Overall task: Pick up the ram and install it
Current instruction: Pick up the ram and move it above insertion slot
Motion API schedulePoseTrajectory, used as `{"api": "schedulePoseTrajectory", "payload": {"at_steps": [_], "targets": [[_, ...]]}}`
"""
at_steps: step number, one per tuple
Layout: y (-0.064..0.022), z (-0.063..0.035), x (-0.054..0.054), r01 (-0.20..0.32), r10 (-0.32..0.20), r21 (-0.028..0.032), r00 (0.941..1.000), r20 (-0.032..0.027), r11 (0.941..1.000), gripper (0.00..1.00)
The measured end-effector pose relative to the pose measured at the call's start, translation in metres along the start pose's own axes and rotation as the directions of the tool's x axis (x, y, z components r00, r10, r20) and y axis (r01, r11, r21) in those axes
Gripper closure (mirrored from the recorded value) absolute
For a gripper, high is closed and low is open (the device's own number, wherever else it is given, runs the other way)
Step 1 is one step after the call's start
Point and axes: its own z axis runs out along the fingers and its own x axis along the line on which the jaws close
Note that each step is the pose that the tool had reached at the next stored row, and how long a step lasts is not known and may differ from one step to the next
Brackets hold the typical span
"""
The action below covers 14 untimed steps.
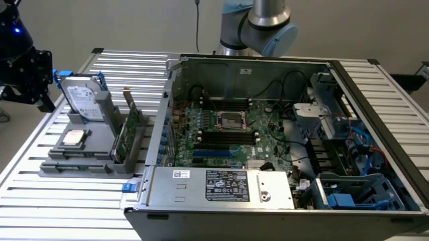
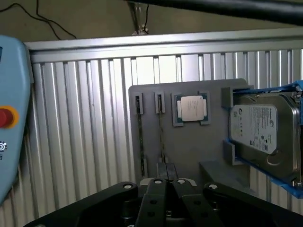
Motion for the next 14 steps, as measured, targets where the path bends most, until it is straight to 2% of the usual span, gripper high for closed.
{"api": "schedulePoseTrajectory", "payload": {"at_steps": [3,8,10,11,13,14], "targets": [[0.0000,0.0002,0.0000,0.048,-0.048,-0.0006,0.9989,-0.0006,0.9989,0.89],[0.0000,0.0003,0.0000,0.048,-0.048,-0.0005,0.9988,-0.0005,0.9988,0.88],[0.0000,0.0003,0.0000,0.048,-0.048,-0.0005,0.9988,-0.0005,0.9988,0.76],[0.0000,0.0003,0.0000,0.048,-0.048,-0.0005,0.9988,-0.0005,0.9988,0.76],[0.0000,0.0005,0.0001,0.048,-0.048,-0.0005,0.9988,-0.0006,0.9988,0.64],[0.0000,0.0019,0.0004,0.048,-0.048,-0.0001,0.9988,-0.0002,0.9988,0.64]]}}
